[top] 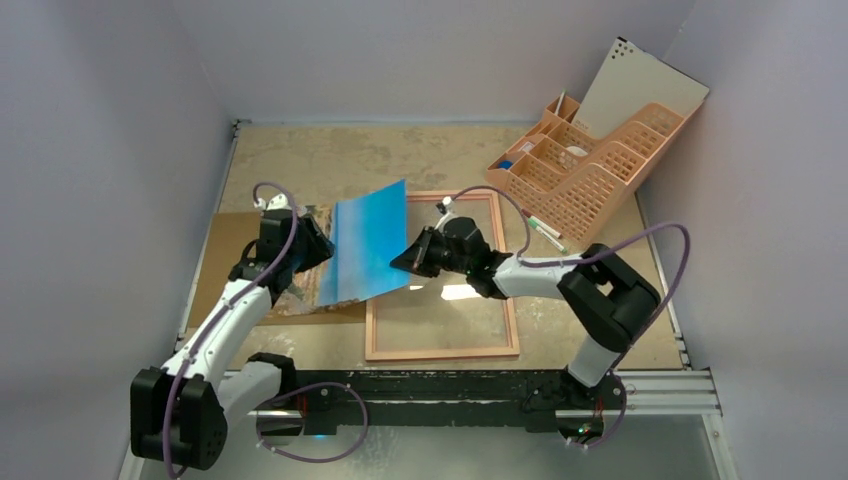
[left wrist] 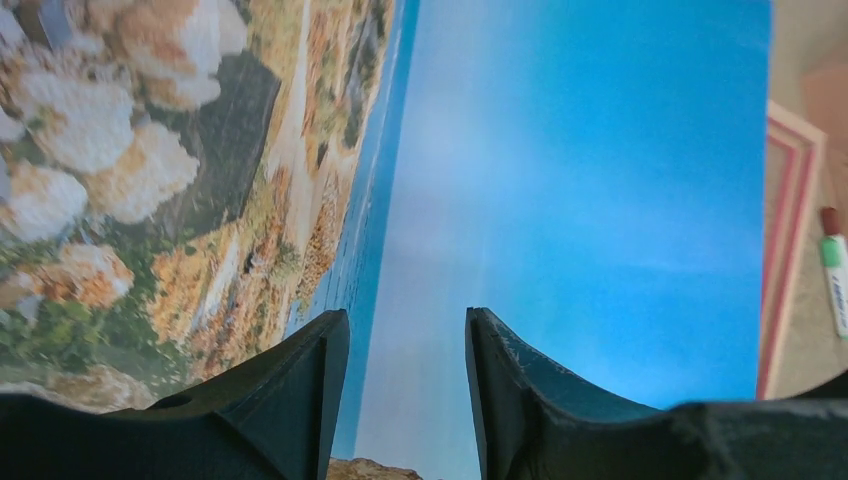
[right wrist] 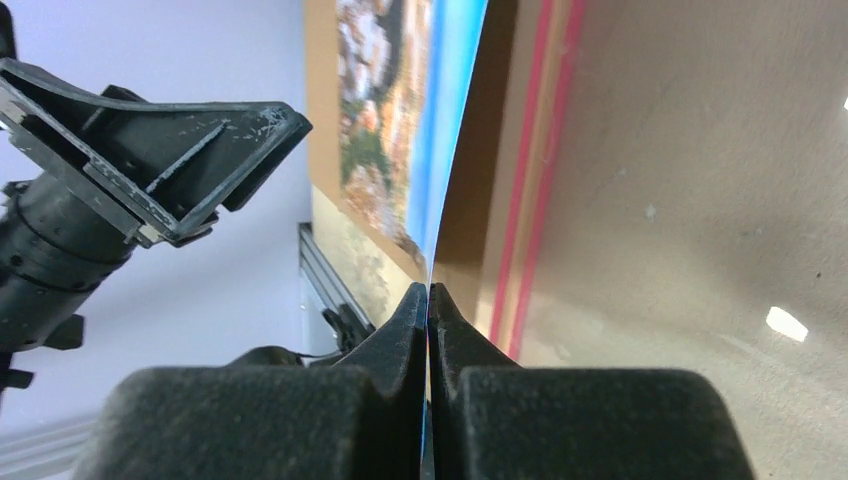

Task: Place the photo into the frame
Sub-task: Pick up the photo at the center of the board.

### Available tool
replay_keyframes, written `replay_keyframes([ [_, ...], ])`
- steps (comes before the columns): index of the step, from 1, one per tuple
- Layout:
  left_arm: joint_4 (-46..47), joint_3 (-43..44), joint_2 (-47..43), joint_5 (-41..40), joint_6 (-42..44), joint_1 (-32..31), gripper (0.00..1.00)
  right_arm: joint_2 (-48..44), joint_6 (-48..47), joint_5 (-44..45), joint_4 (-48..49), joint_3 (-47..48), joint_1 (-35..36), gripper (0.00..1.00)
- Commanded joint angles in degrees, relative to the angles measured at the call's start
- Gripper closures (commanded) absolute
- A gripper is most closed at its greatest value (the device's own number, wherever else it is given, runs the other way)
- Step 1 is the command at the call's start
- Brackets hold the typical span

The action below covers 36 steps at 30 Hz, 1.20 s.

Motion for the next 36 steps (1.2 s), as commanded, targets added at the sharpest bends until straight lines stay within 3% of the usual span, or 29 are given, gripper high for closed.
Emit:
replay_keyframes([
  [1, 0.70, 6.99, -1.31, 8.65, 7.85, 0.18, 0.51, -8.41, -1.42, -0.56, -2.55, 2.67, -2.71, 1.00],
  [8, 3.21, 17.12, 1.29, 21.66, 13.32, -0.31, 0.51, -18.04, -1.60, 0.15, -12.63, 6.09, -7.24, 1.00],
  [14, 6.16, 25.80, 1.71, 23.65, 20.60, -7.30, 0.51, -25.32, 3.47, 0.38, -16.65, 8.12, -12.09, 1.00],
  [16, 8.35, 26.96, 1.05, 24.74, 22.31, -9.30, 0.51, -26.76, 1.27, 1.66, -17.61, 10.17, -12.45, 1.00],
  [25, 16.14, 21.63, -4.98, 36.21, 31.72, -10.32, 0.47, -32.77, -1.34, 7.70, -24.96, 15.48, -13.49, 1.00],
  [36, 16.22, 13.54, -6.05, 39.09, 46.67, -11.57, 0.45, -36.81, 0.21, 7.92, -25.99, 17.34, -13.57, 1.00],
])
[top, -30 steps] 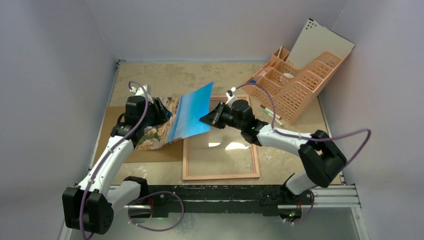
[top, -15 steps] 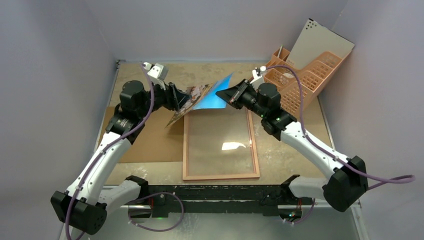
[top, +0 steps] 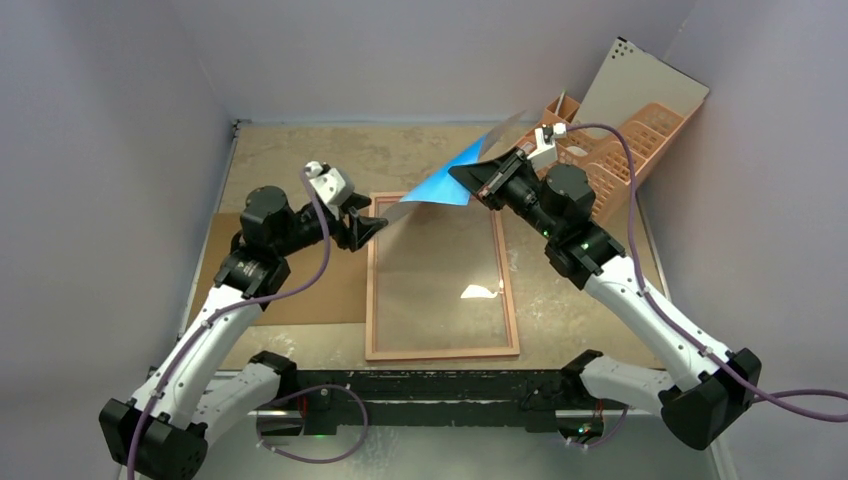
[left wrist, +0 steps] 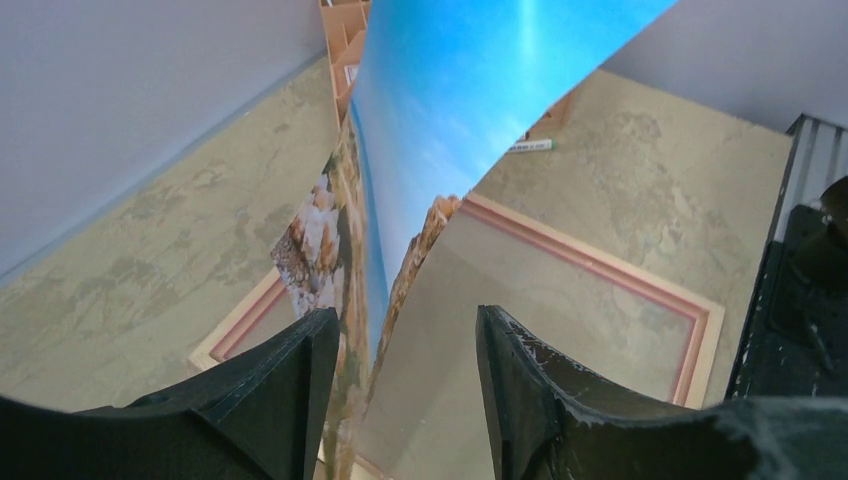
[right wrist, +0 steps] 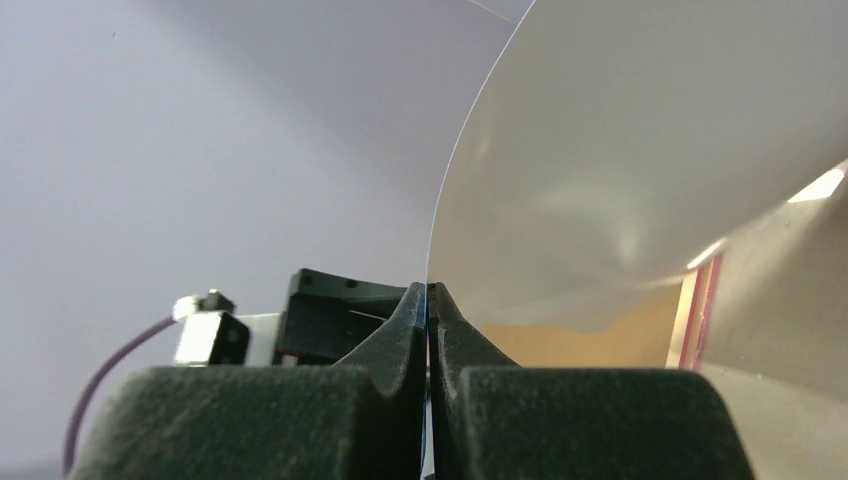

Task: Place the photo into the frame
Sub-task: Pick up the photo at the center of the board, then turn over the photo from the photo frame.

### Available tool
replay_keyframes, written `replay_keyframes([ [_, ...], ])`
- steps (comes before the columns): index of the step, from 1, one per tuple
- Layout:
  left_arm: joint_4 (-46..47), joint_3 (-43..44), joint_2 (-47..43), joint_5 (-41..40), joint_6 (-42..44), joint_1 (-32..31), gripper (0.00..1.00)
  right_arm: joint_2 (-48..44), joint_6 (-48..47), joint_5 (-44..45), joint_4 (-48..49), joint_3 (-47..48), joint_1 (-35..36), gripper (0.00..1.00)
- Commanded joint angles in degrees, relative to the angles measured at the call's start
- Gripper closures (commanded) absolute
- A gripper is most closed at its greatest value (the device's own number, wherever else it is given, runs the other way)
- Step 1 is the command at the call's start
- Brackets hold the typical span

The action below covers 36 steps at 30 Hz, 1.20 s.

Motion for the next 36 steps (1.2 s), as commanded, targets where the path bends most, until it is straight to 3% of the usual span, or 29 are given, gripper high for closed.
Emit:
replay_keyframes([
  [1, 1.85, -2.87, 1.11, 1.30, 8.44, -1.21, 0.45, -1.65, 0.62, 0.02, 0.90, 1.96, -0.19, 1.00],
  [12, 13.60, -4.67, 3.90, -0.26, 3.37, -5.42, 0.48, -0.88, 3.65, -2.79, 2.20, 0.78, -0.22, 1.00],
  [20, 16.85, -6.20, 4.05, -12.20, 5.36, -14.78, 0.61, -0.25, 5.67, -5.58, 4.17, -0.14, -0.19, 1.00],
  [26, 20.68, -8.51, 2.56, -23.46, 5.23, -16.51, 0.74, -0.66, 6.50, -6.27, 4.32, -1.27, -0.22, 1.00],
  [31, 20.25, -7.91, 4.18, -27.88, 3.52, -17.10, 0.63, -0.43, 7.22, -6.41, 4.45, -1.84, -0.19, 1.00],
  [36, 21.16, -8.11, 4.72, -26.07, 3.50, -17.73, 0.57, 0.05, 7.51, -6.82, 4.50, -1.80, -0.23, 1.00],
])
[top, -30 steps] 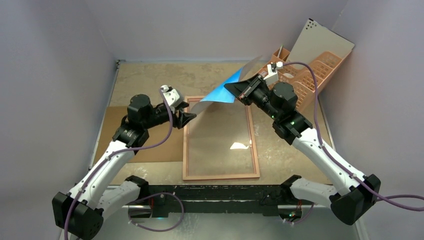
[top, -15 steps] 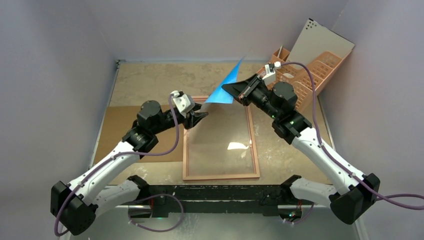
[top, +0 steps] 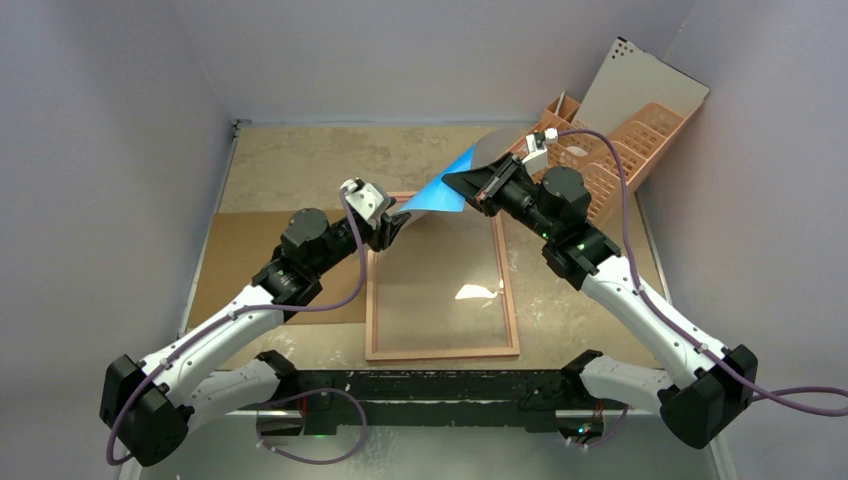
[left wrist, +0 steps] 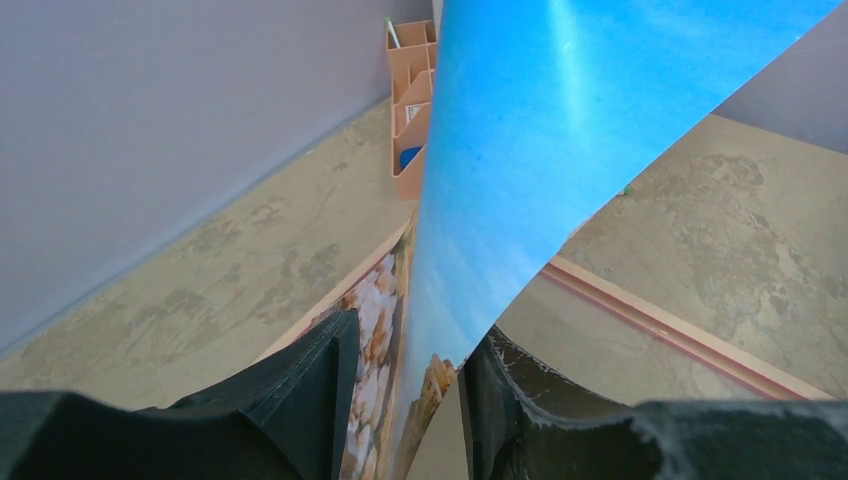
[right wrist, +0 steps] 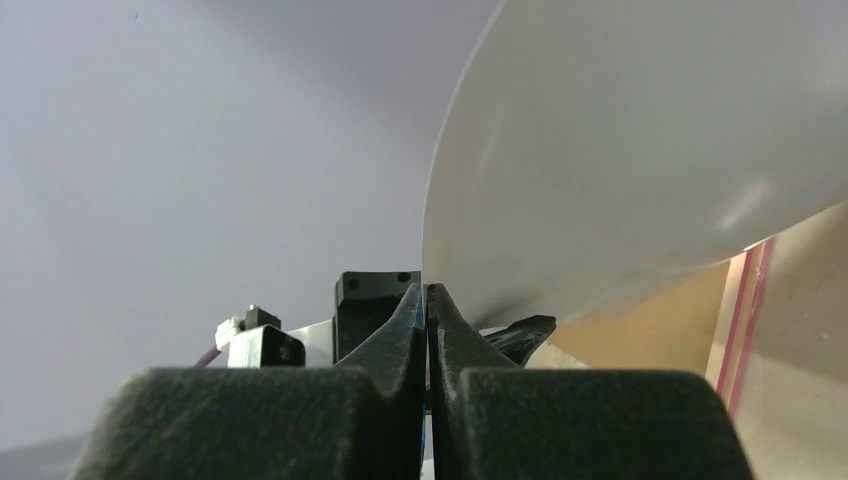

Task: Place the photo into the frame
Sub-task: Turn over the photo from the photo frame.

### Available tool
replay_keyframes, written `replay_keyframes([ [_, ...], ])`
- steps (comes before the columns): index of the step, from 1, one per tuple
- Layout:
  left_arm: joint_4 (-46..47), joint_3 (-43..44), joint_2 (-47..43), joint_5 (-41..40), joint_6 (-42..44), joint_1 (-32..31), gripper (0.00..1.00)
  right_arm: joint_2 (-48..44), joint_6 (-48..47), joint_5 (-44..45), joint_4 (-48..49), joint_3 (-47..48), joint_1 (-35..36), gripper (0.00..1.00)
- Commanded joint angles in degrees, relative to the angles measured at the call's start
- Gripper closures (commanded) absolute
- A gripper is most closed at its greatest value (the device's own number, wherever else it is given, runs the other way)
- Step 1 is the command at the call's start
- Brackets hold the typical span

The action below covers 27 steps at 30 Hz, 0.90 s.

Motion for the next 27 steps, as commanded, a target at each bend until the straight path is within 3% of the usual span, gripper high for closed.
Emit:
replay_keyframes([
  [1, 4.13, 0.09, 0.33, 0.73, -0.54, -0.70, 0.57, -0.02, 1.18, -2.03, 2.88, 0.05, -0.19, 1.00],
  [3, 3.64, 0.62, 0.96, 4.05, 0.31, -0.94, 0.60, 0.22, 1.52, -2.53, 3.13, 0.06, -0.23, 1.00],
  [9, 2.61, 1.57, 0.81, 3.61, -0.37, -1.26, 0.90, 0.83, 1.77, -3.20, 2.19, 0.66, -0.23, 1.00],
  [12, 2.61, 1.58, -0.18, 3.64, -0.72, -1.27, 0.97, 0.96, 2.01, -2.51, 1.06, 0.77, -0.19, 1.00],
  [16, 2.32, 1.74, -1.36, 3.21, -1.84, -1.26, 1.00, 1.13, 2.36, -2.82, 1.49, 0.68, -0.60, 0.64],
  [18, 1.34, 2.19, -1.76, 2.48, -2.58, -1.26, 1.00, 1.06, 1.86, -4.44, 3.16, 0.67, -1.48, 0.51],
  [23, -2.54, 4.76, -2.15, -0.38, -6.51, -1.27, 1.00, -0.92, -0.70, -4.85, 6.51, 1.46, -3.04, 0.33],
  [27, -3.22, 8.66, 1.10, 0.16, -12.21, -1.29, 1.00, -4.18, -6.49, -0.25, 7.44, 2.58, -3.69, 0.25],
])
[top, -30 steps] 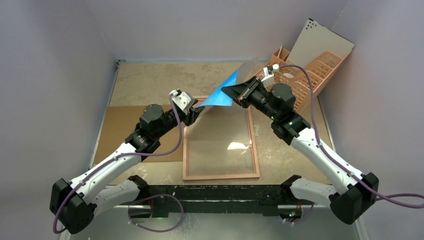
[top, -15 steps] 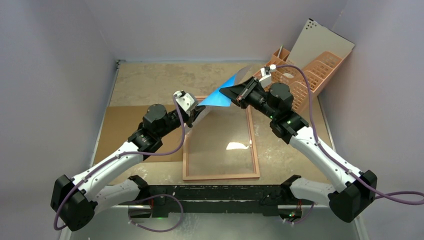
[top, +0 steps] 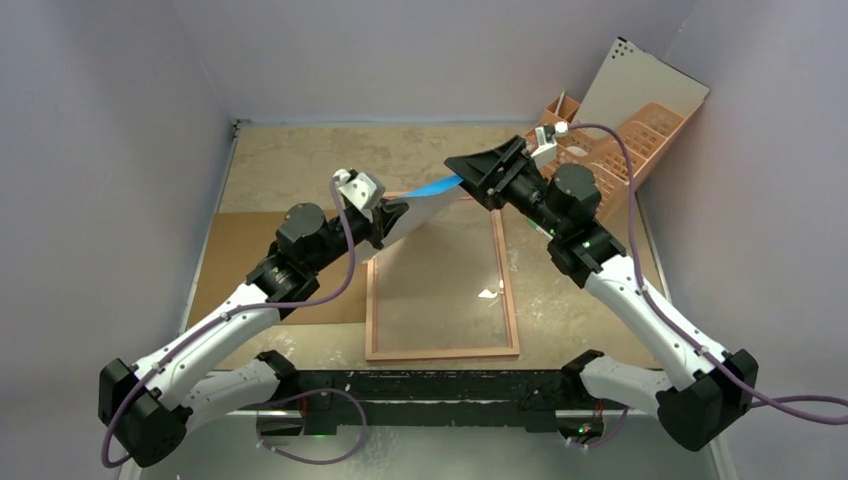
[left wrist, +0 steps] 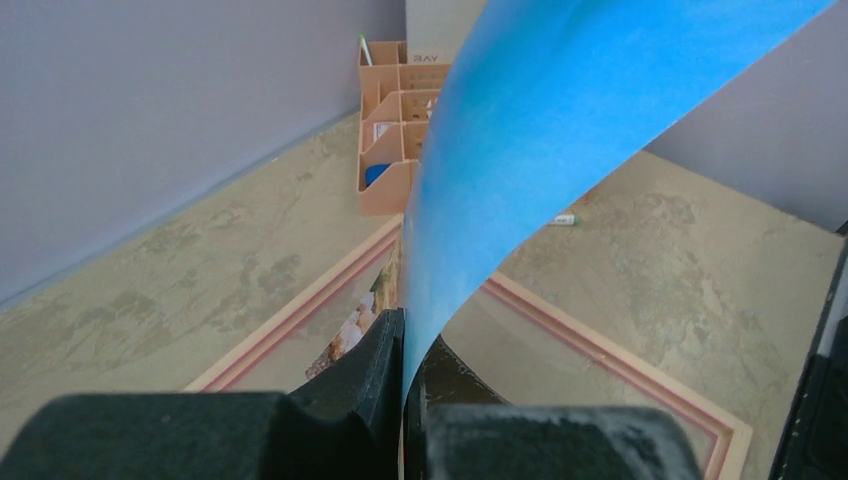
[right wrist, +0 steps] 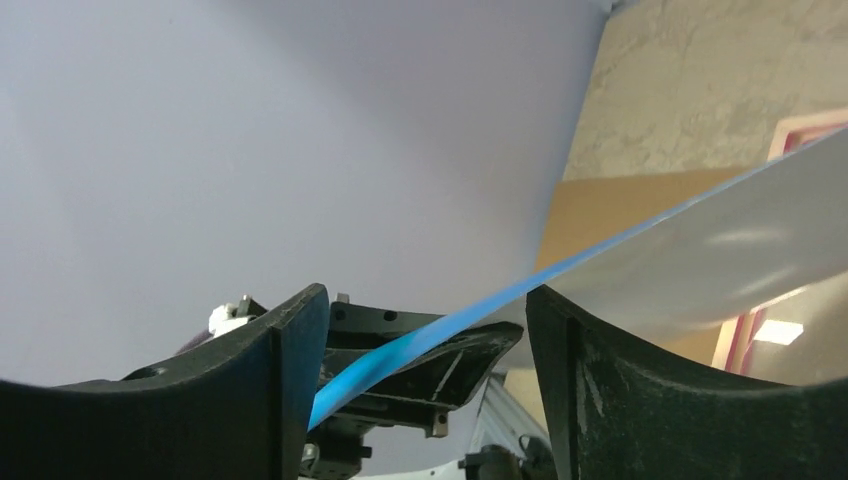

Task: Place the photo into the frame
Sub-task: Turn over the photo from the photo frame.

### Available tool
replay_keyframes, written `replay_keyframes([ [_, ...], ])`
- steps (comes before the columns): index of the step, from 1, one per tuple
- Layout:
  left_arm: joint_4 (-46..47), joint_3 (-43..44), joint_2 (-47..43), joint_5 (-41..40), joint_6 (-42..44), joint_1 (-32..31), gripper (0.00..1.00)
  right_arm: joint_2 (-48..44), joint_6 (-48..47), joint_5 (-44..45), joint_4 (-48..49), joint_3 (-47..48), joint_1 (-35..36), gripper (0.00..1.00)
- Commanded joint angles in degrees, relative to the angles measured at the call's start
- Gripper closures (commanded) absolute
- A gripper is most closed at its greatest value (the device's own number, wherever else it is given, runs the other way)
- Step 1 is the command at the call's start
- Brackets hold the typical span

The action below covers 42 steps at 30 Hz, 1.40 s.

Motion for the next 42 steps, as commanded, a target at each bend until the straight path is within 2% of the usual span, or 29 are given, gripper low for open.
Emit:
replay_keyframes([
  [1, -1.68, 7.76, 3.39, -0.41, -7.32, -0.39, 1.00, -5.65, -7.84, 4.83, 4.54, 3.05, -0.60, 0.24],
  [3, -4.67, 10.93, 5.74, -1.30, -9.23, -0.35, 1.00, -7.81, -11.27, 7.40, 4.38, 3.97, -0.68, 0.23],
  [8, -5.54, 14.69, 8.63, -2.35, -13.87, -0.21, 1.00, -14.79, -19.44, 14.93, 3.95, 4.31, -0.69, 0.20],
  [14, -6.94, 20.62, 10.26, -0.69, -15.05, -0.23, 1.00, -21.64, -25.08, 24.17, 0.94, 1.54, -0.66, 0.17],
  [18, -9.51, 25.94, 9.60, 2.63, -12.60, -0.27, 1.00, -22.55, -25.67, 29.26, -3.19, -0.31, -0.63, 0.08],
  [23, -16.58, 33.88, 8.73, 6.16, -9.68, -0.21, 1.00, -19.14, -24.73, 34.43, -7.96, -0.27, -0.68, 0.01],
  [26, -19.45, 37.48, 7.55, 6.42, -8.45, -0.22, 1.00, -17.24, -28.12, 31.05, -3.81, -1.23, -0.66, 0.01],
  [31, -25.23, 42.81, 4.40, 6.21, -5.27, -0.20, 1.00, -17.93, -35.91, 22.94, 13.79, -5.85, -0.70, 0.01],
  [37, -26.64, 45.41, -0.11, 10.08, -2.62, -0.29, 1.00, -14.36, -40.42, 12.20, 19.99, -2.90, -0.68, 0.01],
  [42, -26.38, 46.60, -2.51, 14.96, -2.33, -0.28, 1.00, -11.89, -42.23, 0.35, 29.42, -4.26, -0.70, 0.01],
])
